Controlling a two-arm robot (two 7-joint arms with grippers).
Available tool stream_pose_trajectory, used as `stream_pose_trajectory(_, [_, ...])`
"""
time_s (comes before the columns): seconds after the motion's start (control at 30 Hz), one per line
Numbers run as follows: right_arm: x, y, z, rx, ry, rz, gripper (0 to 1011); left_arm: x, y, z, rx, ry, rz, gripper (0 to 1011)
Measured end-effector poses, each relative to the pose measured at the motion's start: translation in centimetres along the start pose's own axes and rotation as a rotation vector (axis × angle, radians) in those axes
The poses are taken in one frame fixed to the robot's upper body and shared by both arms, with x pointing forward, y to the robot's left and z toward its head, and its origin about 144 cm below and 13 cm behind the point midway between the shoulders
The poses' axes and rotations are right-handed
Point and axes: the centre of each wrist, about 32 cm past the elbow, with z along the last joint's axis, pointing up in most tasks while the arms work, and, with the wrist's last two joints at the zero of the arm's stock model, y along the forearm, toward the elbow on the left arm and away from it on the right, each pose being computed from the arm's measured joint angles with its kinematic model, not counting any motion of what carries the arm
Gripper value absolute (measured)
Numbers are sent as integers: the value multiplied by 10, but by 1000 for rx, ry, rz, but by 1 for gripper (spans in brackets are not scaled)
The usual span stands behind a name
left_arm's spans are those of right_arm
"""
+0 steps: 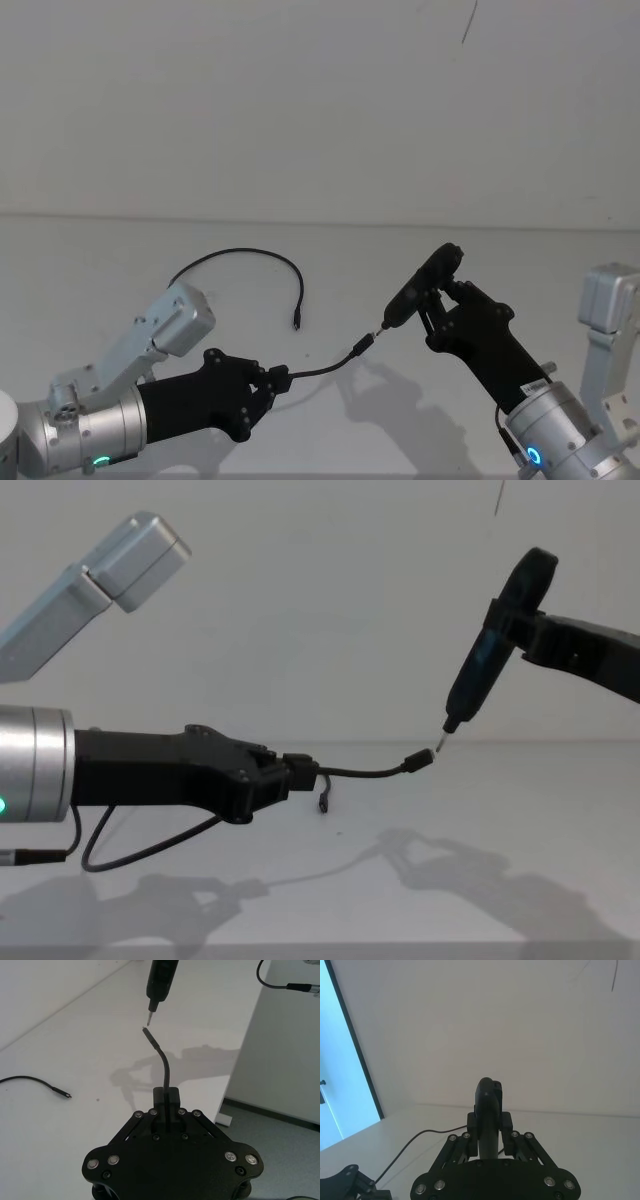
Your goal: Pick up the data cable with the one hand.
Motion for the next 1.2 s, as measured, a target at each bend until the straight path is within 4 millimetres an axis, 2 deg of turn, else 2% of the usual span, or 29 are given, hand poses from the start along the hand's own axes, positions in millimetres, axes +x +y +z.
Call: stream_pose_trajectory(1.2, [-5,11,-5,-8,8,-6,269,0,0,0,0,0,0,41])
